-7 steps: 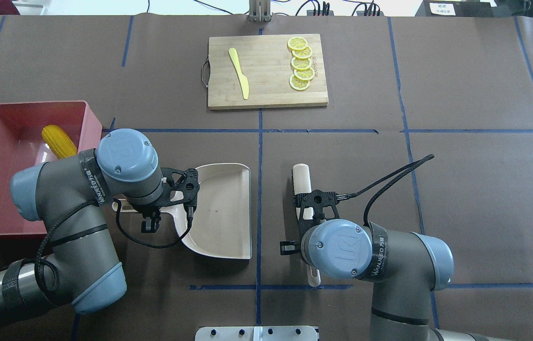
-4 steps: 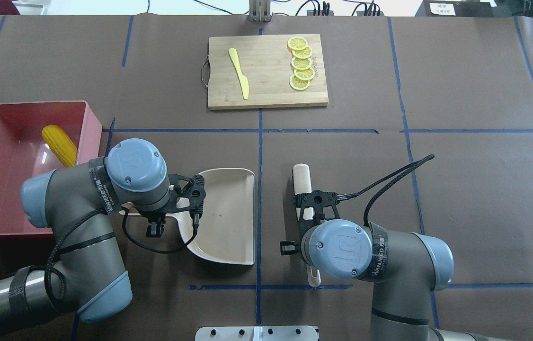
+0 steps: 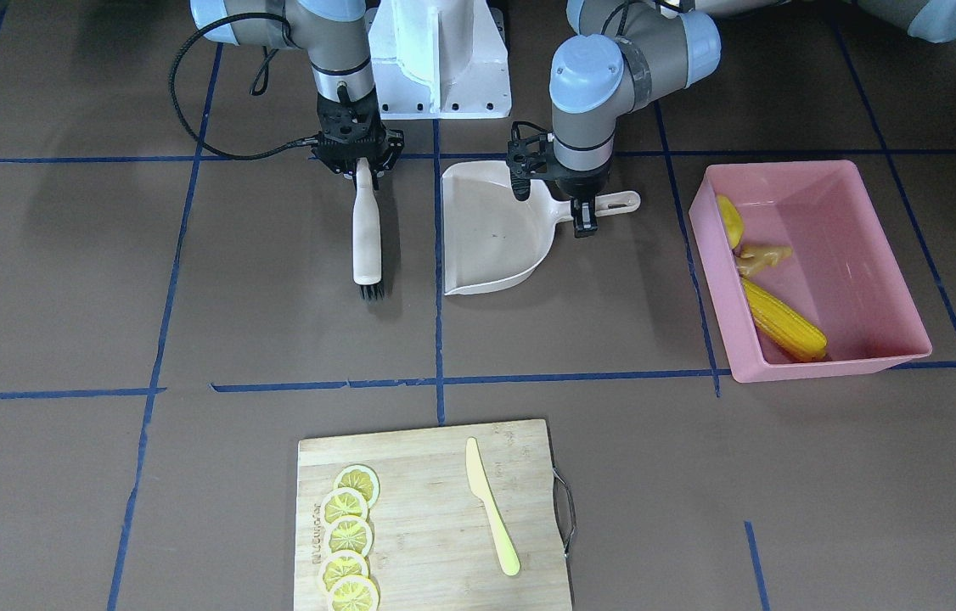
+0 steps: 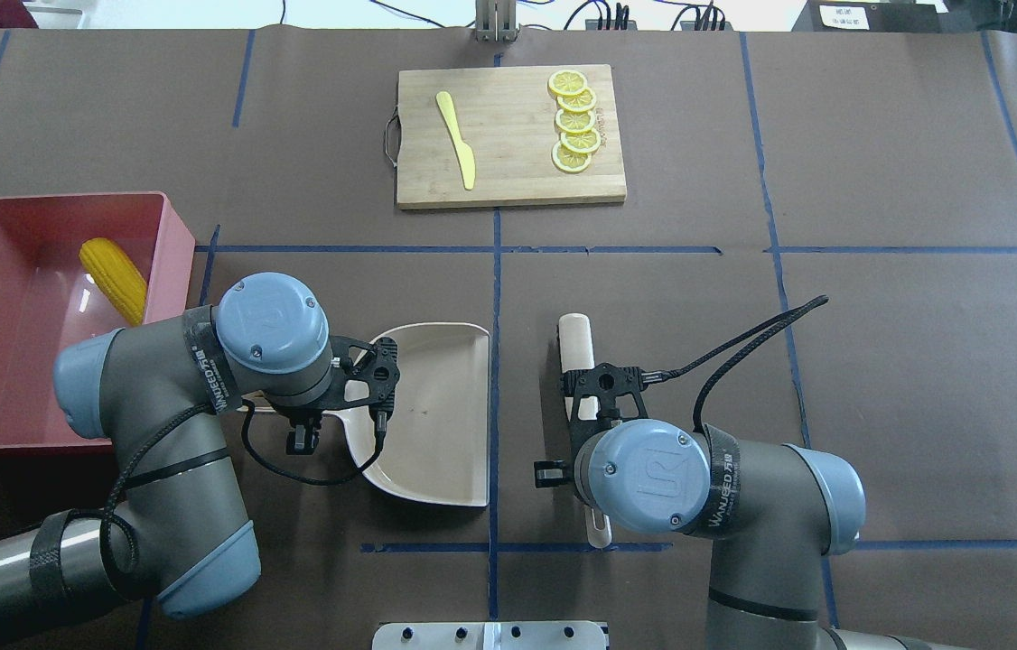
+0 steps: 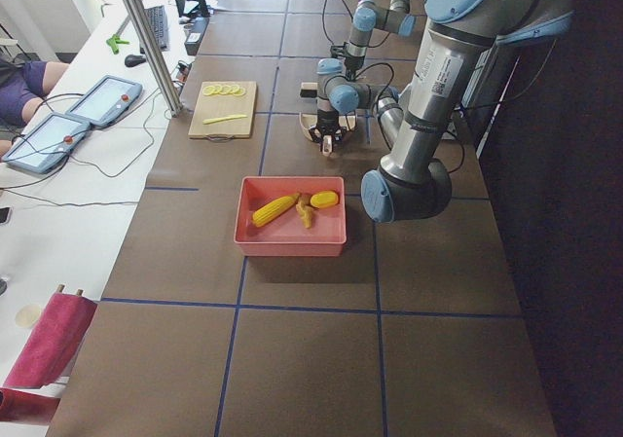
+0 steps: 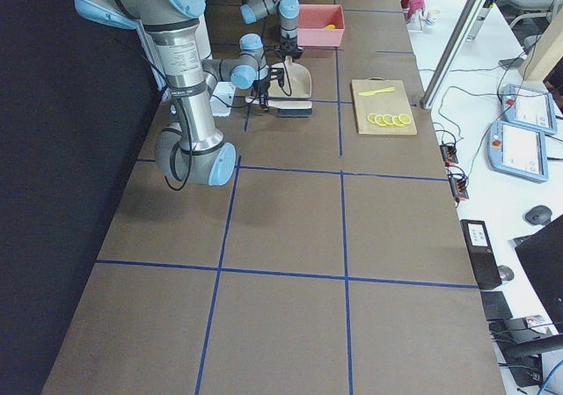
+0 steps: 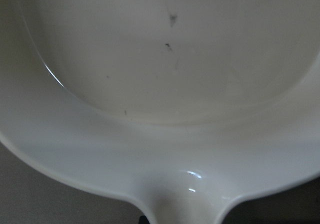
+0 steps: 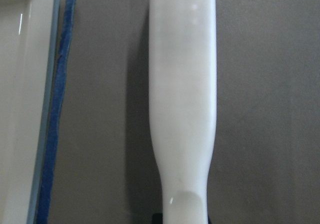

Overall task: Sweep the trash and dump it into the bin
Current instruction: 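Lower the empty dustpan onto the table beside the bin with the left gripper, then release the dustpan and withdraw the left gripper while the right gripper lifts the brush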

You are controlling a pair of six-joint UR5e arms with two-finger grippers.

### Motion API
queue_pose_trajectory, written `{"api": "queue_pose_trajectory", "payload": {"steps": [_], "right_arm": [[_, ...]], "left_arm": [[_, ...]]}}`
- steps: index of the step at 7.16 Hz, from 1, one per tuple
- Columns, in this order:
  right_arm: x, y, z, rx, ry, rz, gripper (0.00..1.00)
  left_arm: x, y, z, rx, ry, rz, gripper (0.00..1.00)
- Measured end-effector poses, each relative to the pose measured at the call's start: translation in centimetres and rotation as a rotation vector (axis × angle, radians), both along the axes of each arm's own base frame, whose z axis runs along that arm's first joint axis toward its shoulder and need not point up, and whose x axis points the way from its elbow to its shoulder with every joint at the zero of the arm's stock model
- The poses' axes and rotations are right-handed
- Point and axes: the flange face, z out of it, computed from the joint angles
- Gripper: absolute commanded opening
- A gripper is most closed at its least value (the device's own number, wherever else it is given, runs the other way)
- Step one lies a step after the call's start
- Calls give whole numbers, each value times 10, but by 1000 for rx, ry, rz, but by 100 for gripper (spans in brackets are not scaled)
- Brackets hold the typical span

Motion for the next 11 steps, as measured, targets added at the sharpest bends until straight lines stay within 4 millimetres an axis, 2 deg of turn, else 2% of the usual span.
{"api": "queue_pose_trajectory", "payload": {"steps": [2, 4, 6, 7, 8, 10, 11], "right_arm": [[-1, 1, 0, -2, -1, 1, 0], [-1, 2, 0, -2, 0, 1, 0], [-1, 2, 1, -3, 2, 1, 0], [-2, 1, 2, -3, 4, 1, 0], [-2, 1, 3, -3, 5, 2, 0], [-1, 0, 3, -1, 7, 1, 0], [0, -4, 3, 3, 7, 2, 0]], "left_arm": [[-1, -4, -2, 13, 27, -8, 100], [-26, -15, -19, 35, 65, -37, 100], [-60, -18, -40, 54, 97, -66, 100], [-81, -18, -49, 57, 104, -86, 100], [-105, -26, -53, 48, 106, -133, 100], [-166, -70, -38, -22, 88, -301, 100], [-205, -96, -22, -86, 77, -377, 100]]}}
